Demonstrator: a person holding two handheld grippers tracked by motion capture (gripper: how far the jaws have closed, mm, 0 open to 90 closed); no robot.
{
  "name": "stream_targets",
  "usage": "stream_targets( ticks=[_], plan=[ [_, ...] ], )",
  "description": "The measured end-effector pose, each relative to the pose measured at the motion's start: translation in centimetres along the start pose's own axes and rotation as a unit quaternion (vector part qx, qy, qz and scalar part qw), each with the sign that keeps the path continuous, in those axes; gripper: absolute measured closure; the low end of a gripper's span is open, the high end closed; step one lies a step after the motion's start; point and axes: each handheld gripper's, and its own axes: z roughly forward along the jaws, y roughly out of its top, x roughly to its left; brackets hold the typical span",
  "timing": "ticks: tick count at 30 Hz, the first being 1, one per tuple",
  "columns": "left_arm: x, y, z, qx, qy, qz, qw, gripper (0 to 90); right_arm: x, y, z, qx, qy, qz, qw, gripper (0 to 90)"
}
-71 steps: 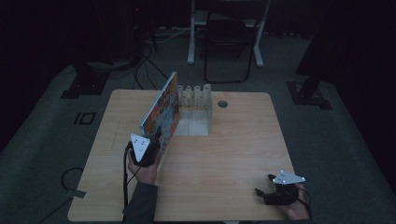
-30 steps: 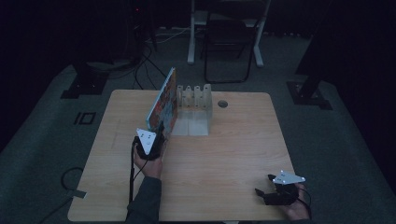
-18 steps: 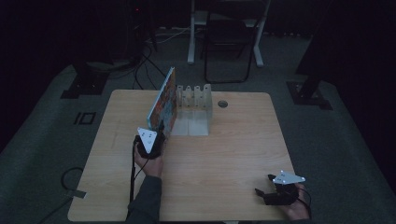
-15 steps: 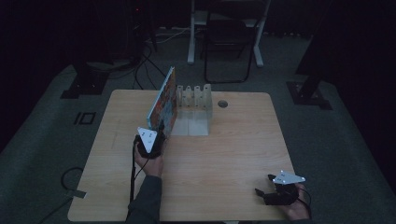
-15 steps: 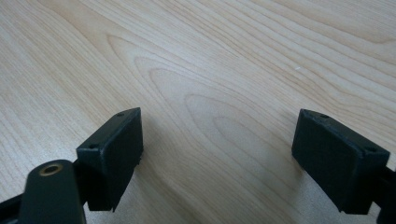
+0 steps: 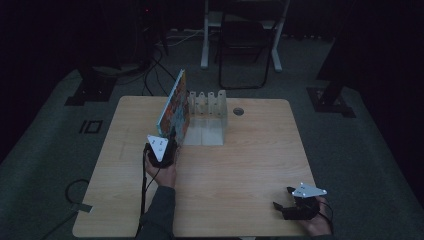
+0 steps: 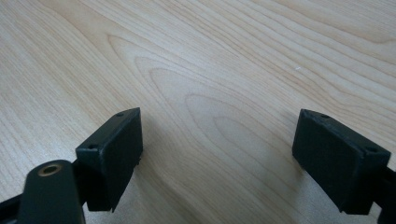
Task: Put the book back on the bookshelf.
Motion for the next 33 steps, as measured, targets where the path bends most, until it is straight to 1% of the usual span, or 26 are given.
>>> stream_targets(
  ticks=[2,6,16,19,28,29,32,33],
  plan=[
    [-0.02,0.02,0.02,0.000,0.001,0.001,1.0000,81.0,-0.01,0.00,0.01,0.000,0.000,-0.001,1.0000,15.7],
    [-0.16,0.18,0.10,-0.003,0.005,0.012,0.9999,81.0,0.00,0.00,0.01,0.000,0.000,-0.001,1.0000,15.6],
    [-0.31,-0.07,0.36,-0.002,0.008,0.016,0.9998,80.9,0.00,0.00,0.01,0.000,0.000,-0.001,1.0000,15.5],
    [-0.36,-0.22,0.39,-0.005,0.007,0.012,0.9999,80.9,-0.01,0.00,0.01,0.000,0.000,-0.001,1.0000,15.5],
    [-0.66,-0.54,0.53,-0.005,0.008,0.018,0.9998,80.9,0.00,0.00,0.01,0.000,0.001,-0.001,1.0000,15.4],
    [-0.65,-0.60,0.52,-0.004,0.008,0.022,0.9997,80.9,0.00,0.00,0.01,0.000,0.001,-0.001,1.0000,15.4],
    [-0.70,-0.61,0.52,-0.004,0.008,0.024,0.9997,80.9,0.00,0.00,0.01,0.000,0.001,-0.001,1.0000,15.4],
    [-0.71,-0.61,0.53,-0.005,0.009,0.023,0.9997,80.9,0.00,0.00,0.01,0.000,0.001,-0.001,1.0000,15.4]
  ],
)
